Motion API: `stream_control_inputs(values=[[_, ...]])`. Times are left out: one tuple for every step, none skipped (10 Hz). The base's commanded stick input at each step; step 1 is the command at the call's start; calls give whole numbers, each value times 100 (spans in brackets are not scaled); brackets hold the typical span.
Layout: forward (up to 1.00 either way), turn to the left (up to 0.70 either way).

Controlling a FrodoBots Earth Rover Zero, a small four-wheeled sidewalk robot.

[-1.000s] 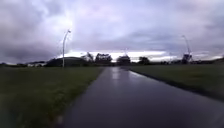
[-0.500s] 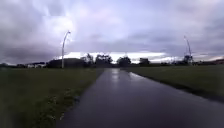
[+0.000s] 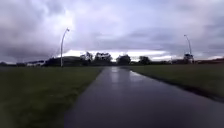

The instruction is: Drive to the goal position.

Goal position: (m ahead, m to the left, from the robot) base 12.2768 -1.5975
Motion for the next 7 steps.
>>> stream_control_inputs(values=[[70, 0], [70, 0], [70, 0], [70, 0], [70, 0], [70, 0], [70, 0]])
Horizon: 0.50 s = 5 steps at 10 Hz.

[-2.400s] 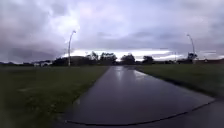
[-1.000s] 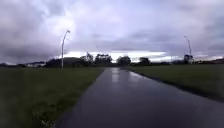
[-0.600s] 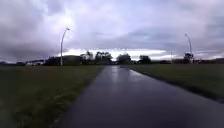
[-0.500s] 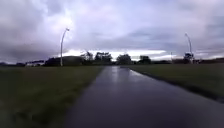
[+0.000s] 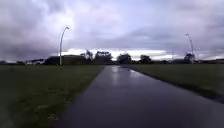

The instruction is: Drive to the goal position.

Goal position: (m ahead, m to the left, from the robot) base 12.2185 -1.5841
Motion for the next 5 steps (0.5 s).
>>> stream_control_inputs(values=[[70, 0], [70, 0], [70, 0], [70, 0], [70, 0]])
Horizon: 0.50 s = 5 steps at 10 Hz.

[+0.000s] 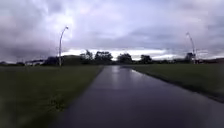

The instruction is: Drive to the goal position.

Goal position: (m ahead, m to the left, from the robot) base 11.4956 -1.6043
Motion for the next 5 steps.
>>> stream_control_inputs(values=[[70, 0], [70, 0], [70, 0], [70, 0], [70, 0]])
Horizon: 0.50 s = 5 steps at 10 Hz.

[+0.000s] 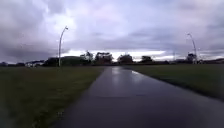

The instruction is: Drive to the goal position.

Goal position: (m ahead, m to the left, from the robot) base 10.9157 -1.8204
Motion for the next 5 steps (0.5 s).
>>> stream_control_inputs(values=[[70, 0], [70, 0], [70, 0], [70, 0], [70, 0]])
